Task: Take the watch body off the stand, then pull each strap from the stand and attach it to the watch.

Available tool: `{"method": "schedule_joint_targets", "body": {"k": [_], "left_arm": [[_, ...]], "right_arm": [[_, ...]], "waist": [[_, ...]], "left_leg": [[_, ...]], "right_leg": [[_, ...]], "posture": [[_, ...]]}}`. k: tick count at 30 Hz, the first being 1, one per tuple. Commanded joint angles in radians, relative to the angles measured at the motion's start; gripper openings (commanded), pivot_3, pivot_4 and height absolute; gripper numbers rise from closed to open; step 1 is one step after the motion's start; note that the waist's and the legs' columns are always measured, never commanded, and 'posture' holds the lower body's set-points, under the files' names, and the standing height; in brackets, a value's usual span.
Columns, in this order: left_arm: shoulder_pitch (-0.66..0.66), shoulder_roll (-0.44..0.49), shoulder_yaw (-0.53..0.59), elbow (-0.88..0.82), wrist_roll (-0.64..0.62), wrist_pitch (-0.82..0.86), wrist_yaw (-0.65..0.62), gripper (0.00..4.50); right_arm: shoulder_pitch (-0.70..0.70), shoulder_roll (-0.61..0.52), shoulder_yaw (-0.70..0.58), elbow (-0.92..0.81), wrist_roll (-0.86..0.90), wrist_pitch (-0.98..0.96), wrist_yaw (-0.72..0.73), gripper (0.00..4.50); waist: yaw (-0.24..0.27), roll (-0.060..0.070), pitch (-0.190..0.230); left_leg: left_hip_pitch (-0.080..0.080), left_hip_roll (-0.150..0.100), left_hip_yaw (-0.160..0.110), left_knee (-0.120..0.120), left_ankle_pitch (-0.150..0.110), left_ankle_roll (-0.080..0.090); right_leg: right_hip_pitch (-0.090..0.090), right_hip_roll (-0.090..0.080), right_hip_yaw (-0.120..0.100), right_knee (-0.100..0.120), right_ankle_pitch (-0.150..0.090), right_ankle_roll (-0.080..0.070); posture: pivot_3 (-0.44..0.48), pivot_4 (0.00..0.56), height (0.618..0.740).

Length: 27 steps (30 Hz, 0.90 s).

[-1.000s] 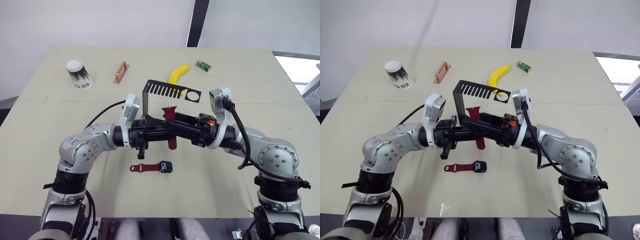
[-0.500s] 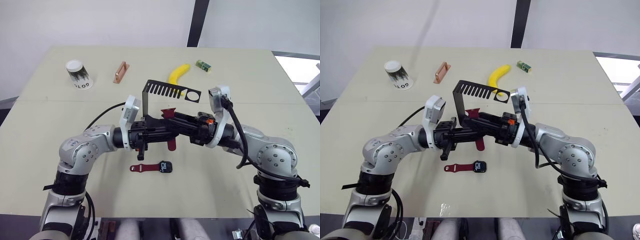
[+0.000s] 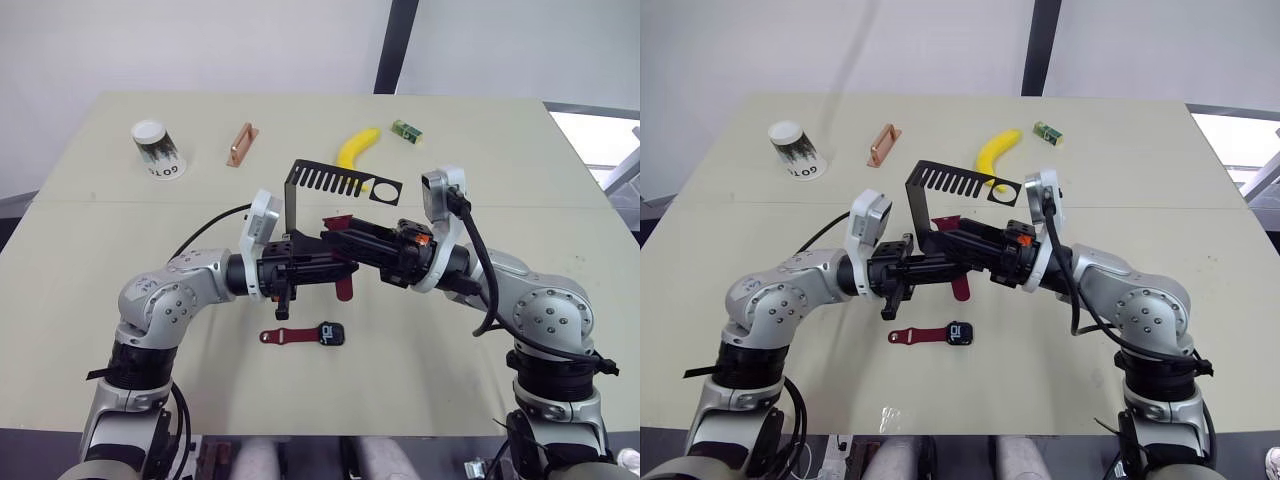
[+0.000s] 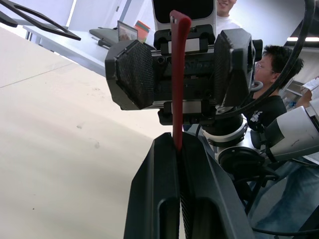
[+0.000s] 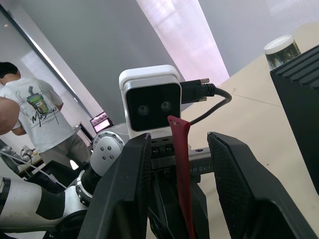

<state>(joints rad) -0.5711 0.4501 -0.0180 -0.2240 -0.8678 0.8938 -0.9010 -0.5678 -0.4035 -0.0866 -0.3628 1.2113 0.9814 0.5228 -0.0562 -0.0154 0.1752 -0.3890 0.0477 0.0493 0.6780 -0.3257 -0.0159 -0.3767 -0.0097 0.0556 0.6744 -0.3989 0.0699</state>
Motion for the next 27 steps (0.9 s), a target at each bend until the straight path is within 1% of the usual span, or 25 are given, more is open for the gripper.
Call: {"method": "schedule_joint_targets", "body": {"k": [1,7,10,27], "left_arm": [[-0.009,-0.003,0.016,-0.027,-0.016,-0.015,-0.006,0.0],[-0.007,-0.005,0.018,-0.031,-0.018,-0.013,-0.001,0.0],[-0.003,-0.005,0.02,-0.034,-0.021,-0.009,0.001,0.0],[-0.003,-0.007,0.019,-0.029,-0.021,-0.01,0.001,0.0]], "right_arm": [[-0.005,0.005,-0.015,-0.035,0.017,-0.021,-0.012,1.92],[-0.007,0.007,-0.011,-0.035,0.02,-0.019,-0.009,1.92],[-0.005,0.009,-0.009,-0.04,0.015,-0.022,-0.01,1.17],[-0.001,0.017,-0.013,-0.041,0.013,-0.025,-0.013,1.17]], "waist": [[0.0,0.0,0.0],[0.0,0.0,0.0],[0.0,0.0,0.0],[0.0,0.0,0.0]], "left_leg": [[0.0,0.0,0.0,0.0,0.0,0.0],[0.0,0.0,0.0,0.0,0.0,0.0],[0.0,0.0,0.0,0.0,0.0,0.0],[0.0,0.0,0.0,0.0,0.0,0.0]], "right_leg": [[0.0,0.0,0.0,0.0,0.0,0.0],[0.0,0.0,0.0,0.0,0.0,0.0],[0.0,0.0,0.0,0.0,0.0,0.0],[0.0,0.0,0.0,0.0,0.0,0.0]], "posture": [[0.0,0.15,0.74],[0.0,0.15,0.74],[0.0,0.15,0.74],[0.0,0.15,0.74]]}}
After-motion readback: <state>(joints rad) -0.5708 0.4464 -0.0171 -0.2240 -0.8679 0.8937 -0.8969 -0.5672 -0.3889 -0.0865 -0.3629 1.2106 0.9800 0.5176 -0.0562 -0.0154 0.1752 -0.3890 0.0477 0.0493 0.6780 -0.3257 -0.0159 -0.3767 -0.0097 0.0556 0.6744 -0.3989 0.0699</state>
